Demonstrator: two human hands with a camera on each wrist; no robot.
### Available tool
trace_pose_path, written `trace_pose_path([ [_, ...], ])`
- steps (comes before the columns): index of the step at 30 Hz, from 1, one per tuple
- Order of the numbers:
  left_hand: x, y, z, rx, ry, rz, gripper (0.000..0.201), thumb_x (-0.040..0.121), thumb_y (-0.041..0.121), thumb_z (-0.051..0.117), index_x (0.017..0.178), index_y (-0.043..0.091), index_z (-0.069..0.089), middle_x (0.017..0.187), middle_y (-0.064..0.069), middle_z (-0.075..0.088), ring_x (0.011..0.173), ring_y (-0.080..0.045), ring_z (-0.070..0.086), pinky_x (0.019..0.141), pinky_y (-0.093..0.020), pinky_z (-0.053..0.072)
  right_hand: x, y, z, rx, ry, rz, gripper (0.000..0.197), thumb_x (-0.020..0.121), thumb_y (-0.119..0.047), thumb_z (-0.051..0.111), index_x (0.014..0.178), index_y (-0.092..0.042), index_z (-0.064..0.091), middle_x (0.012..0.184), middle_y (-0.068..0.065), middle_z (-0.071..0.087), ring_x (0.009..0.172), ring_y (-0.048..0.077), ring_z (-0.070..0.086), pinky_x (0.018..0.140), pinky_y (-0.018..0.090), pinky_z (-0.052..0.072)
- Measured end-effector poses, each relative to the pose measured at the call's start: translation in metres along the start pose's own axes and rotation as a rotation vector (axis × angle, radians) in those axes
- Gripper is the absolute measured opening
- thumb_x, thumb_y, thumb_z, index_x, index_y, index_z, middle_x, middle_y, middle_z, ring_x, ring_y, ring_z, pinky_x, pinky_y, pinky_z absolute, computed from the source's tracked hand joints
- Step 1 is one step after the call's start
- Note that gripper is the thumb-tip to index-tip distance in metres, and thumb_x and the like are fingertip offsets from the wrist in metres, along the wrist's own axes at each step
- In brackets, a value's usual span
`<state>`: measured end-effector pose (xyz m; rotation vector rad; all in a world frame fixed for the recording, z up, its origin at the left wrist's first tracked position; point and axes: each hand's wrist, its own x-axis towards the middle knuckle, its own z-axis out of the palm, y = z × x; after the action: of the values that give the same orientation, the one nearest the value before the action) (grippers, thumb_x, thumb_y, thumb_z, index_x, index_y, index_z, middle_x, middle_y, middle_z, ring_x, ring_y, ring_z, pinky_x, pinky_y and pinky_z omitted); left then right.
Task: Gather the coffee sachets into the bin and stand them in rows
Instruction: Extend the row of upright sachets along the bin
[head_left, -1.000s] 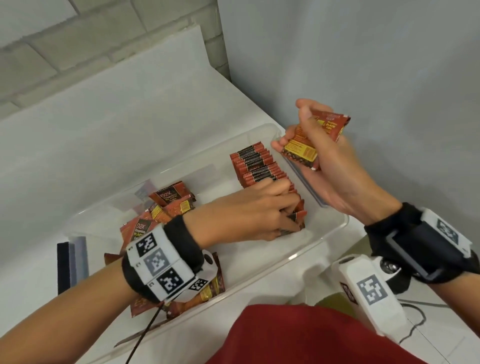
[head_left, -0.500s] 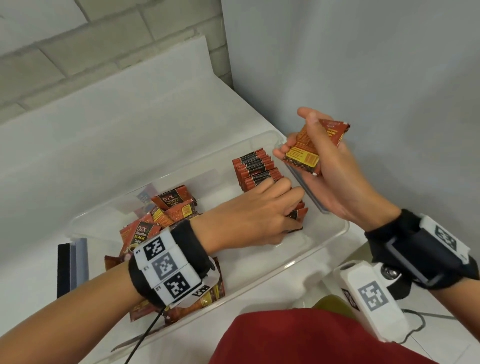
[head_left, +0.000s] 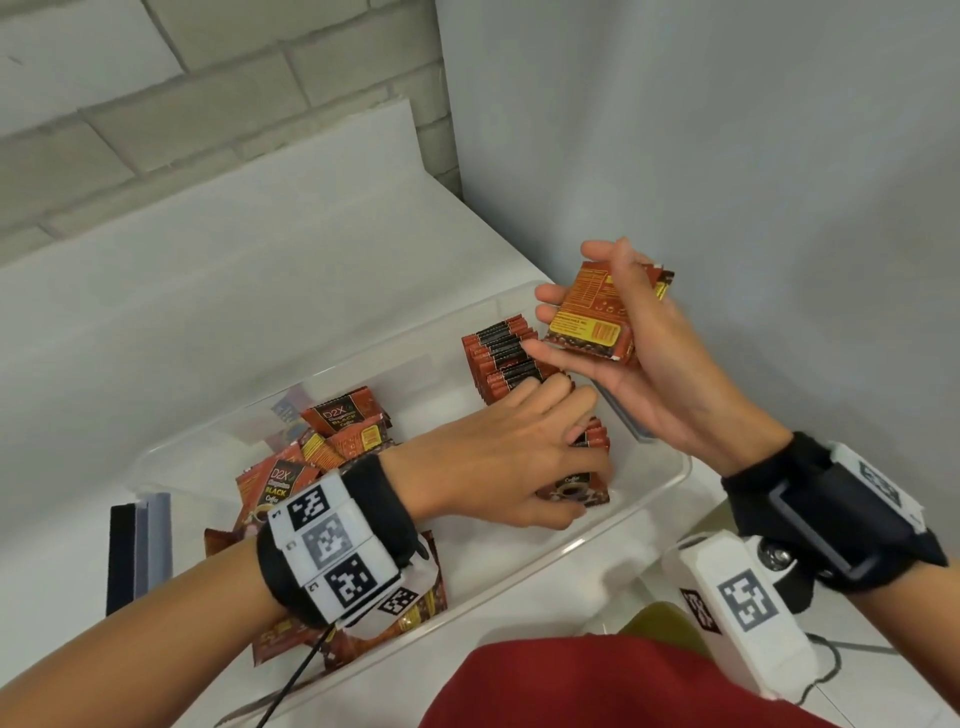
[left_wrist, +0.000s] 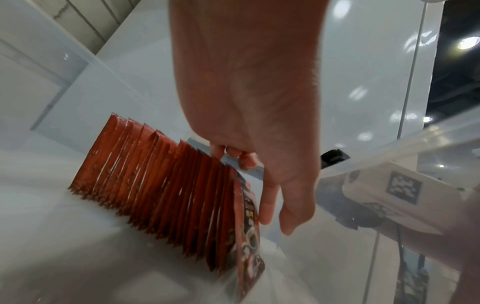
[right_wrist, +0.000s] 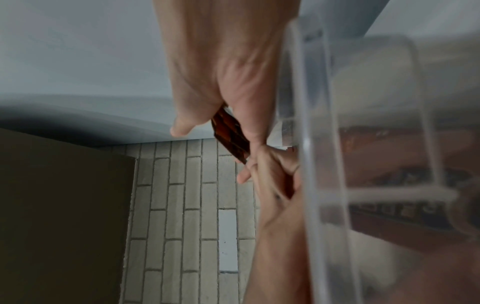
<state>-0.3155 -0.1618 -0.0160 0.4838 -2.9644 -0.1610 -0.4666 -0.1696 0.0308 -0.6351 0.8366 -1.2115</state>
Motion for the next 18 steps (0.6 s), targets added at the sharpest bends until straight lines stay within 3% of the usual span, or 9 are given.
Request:
trace_pose_path([
  [2, 0.000, 0.001, -0.001, -0.013, -0.001, -0.005, 0.030, 0.087, 0.042, 0.061, 0.111, 0.024, 0.065, 0.092, 0.003, 0.026, 0.087, -0.010, 0.015, 0.071, -0.026, 0.016, 0.000, 0.000, -0.001, 0.053, -0.007, 0.022, 0.042, 0.085, -0.035, 0.057, 0.122, -0.017, 0.050, 0.123, 0.028, 0.059, 0.112, 0.033, 0.063, 0.079, 0.044, 0.058],
  [5, 0.000, -0.001, -0.012, -0.139, 0.007, -0.037, 0.027, 0.089, 0.040, 0.061, 0.111, 0.023, 0.065, 0.090, 0.003, 0.031, 0.086, -0.010, 0.022, 0.073, -0.025, 0.023, -0.001, -0.002, -0.005, 0.122, -0.062, 0.043, 0.038, 0.096, -0.015, 0.045, 0.134, -0.016, 0.047, 0.124, 0.029, 0.059, 0.113, 0.038, 0.061, 0.089, 0.052, 0.053],
  [9, -0.007, -0.009, -0.052, -0.436, 0.050, -0.158, 0.013, 0.091, 0.023, 0.060, 0.094, 0.014, 0.069, 0.078, 0.002, 0.053, 0.076, -0.009, 0.044, 0.072, -0.021, 0.038, -0.005, -0.005, -0.009, 0.116, -0.166, 0.031, 0.055, 0.090, 0.003, 0.037, 0.140, -0.017, 0.042, 0.124, 0.026, 0.061, 0.114, 0.038, 0.061, 0.096, 0.050, 0.049],
  [11, -0.014, -0.012, -0.071, -0.524, 0.143, -0.279, 0.014, 0.089, 0.018, 0.056, 0.083, 0.015, 0.068, 0.074, 0.000, 0.060, 0.068, -0.011, 0.052, 0.065, -0.023, 0.043, -0.007, -0.007, -0.010, 0.097, -0.187, 0.024, 0.058, 0.086, 0.004, 0.041, 0.141, -0.018, 0.043, 0.123, 0.024, 0.062, 0.114, 0.036, 0.062, 0.094, 0.047, 0.051],
  [14, -0.023, -0.019, -0.084, -0.545, 0.386, -0.463, 0.016, 0.090, 0.013, 0.054, 0.079, 0.014, 0.066, 0.071, 0.002, 0.064, 0.064, -0.012, 0.055, 0.062, -0.024, 0.042, -0.013, -0.007, -0.011, 0.085, -0.192, 0.017, 0.058, 0.085, 0.006, 0.046, 0.138, -0.018, 0.047, 0.123, 0.021, 0.063, 0.112, 0.034, 0.063, 0.086, 0.051, 0.055],
  [16, -0.024, -0.022, -0.084, -0.533, 0.509, -0.575, 0.013, 0.095, 0.015, 0.056, 0.088, 0.012, 0.066, 0.072, -0.001, 0.062, 0.066, -0.014, 0.054, 0.063, -0.023, 0.042, -0.017, -0.008, -0.011, 0.085, -0.182, 0.024, 0.056, 0.083, 0.005, 0.051, 0.134, -0.018, 0.052, 0.124, 0.016, 0.064, 0.110, 0.036, 0.064, 0.081, 0.053, 0.056],
  [18, -0.025, -0.025, -0.081, -0.575, 0.543, -0.672, 0.012, 0.095, 0.024, 0.060, 0.099, 0.015, 0.065, 0.079, 0.000, 0.062, 0.071, -0.009, 0.057, 0.065, -0.018, 0.043, -0.021, -0.008, -0.009, 0.059, -0.201, 0.036, 0.056, 0.081, 0.005, 0.053, 0.132, -0.018, 0.054, 0.124, 0.012, 0.065, 0.107, 0.037, 0.065, 0.078, 0.052, 0.057],
])
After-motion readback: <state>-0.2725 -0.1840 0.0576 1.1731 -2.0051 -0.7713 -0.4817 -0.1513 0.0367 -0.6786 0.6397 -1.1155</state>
